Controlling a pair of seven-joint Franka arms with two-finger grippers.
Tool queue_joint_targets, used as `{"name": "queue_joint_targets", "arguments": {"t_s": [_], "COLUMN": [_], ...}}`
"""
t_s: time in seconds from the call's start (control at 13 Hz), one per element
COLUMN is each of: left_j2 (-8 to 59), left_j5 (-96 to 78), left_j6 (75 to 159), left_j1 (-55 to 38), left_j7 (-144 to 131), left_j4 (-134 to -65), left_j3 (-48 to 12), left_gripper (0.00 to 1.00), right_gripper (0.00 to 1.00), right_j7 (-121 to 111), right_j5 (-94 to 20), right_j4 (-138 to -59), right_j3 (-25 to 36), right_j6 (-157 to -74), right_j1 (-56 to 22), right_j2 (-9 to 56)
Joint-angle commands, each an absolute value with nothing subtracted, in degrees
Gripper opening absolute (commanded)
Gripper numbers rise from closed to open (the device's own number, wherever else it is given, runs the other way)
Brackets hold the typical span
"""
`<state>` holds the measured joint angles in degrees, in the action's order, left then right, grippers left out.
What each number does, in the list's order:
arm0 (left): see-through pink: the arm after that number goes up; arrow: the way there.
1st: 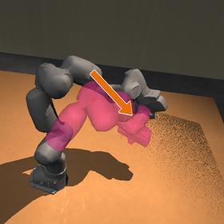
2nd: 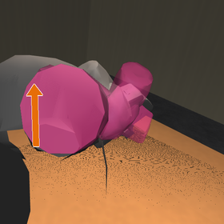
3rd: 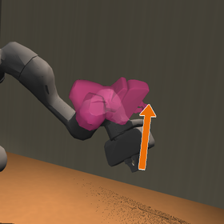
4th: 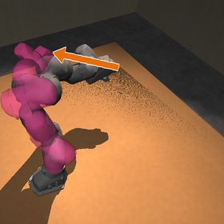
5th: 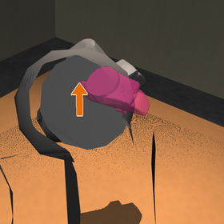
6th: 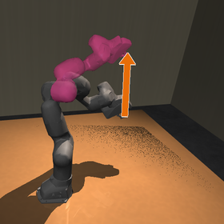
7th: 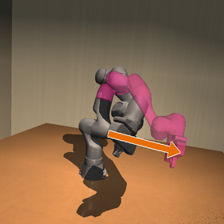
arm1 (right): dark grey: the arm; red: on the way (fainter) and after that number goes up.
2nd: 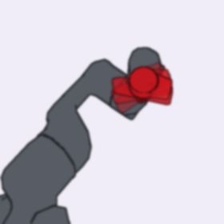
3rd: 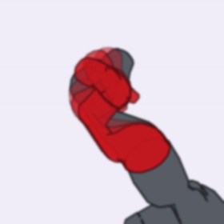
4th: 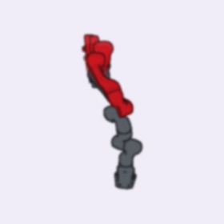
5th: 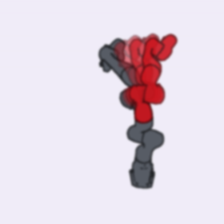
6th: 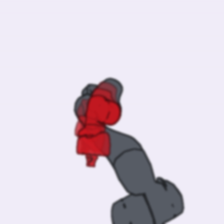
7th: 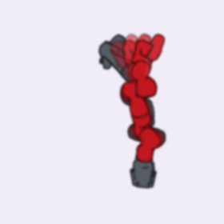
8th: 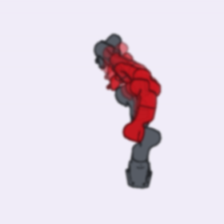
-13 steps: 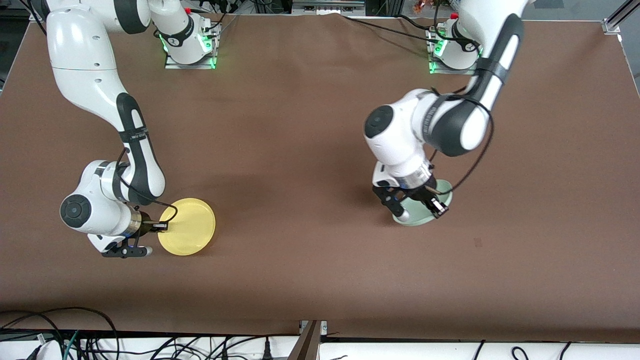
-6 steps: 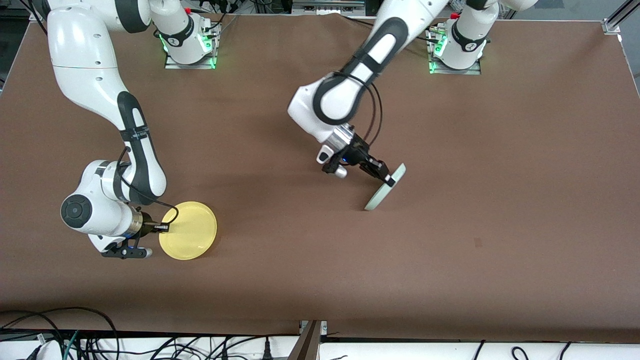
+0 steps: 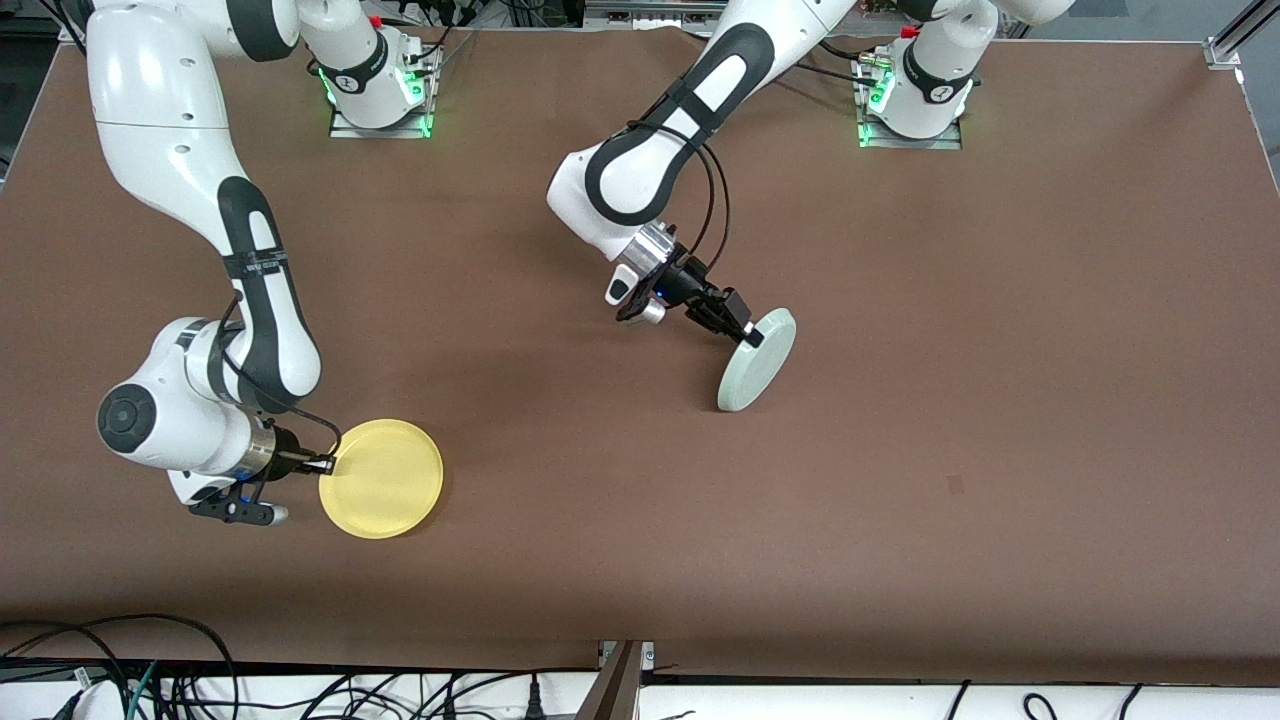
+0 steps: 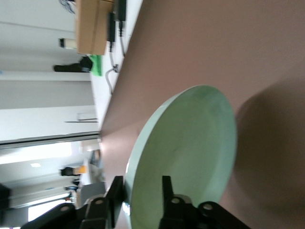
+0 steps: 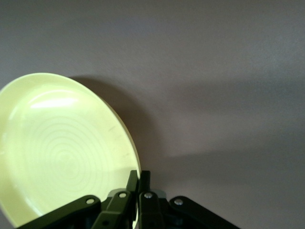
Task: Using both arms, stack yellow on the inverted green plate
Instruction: 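Flip the green plate upside down and lower it onto the table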
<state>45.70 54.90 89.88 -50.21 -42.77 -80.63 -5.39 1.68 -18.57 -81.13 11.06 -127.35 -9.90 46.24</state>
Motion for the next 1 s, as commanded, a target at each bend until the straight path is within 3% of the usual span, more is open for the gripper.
{"name": "queue_joint_targets", "arguments": {"t_s": [0.0, 0.38, 0.69, 0.92], "left_j2": [48.17, 47.72, 47.90, 44.23], "left_j5": [44.94, 19.02, 10.31, 9.13], "left_j6": [98.06, 117.04, 124.87, 122.54], "left_j1": [-48.69, -45.10, -41.32, -37.28], "left_j7": [-44.65, -44.74, -44.04, -43.95], "left_j4": [-76.39, -73.21, -74.17, -74.44], "left_j3": [-5.89, -5.89, -5.98, -5.80], "left_gripper": [1.00, 1.00, 1.00, 1.00], "right_gripper": [0.00, 0.00, 0.00, 0.00], "right_j7": [4.73, 10.09, 12.74, 15.63], "right_j5": [-20.39, -20.48, -20.57, -20.57], "right_j4": [-81.48, -81.48, -81.47, -81.47], "right_j3": [10.90, 10.63, 9.49, 9.32], "right_j6": [-126.22, -122.71, -122.61, -122.61], "right_j1": [-10.19, -10.54, -10.99, -12.12], "right_j2": [44.12, 40.70, 40.43, 40.43]}}
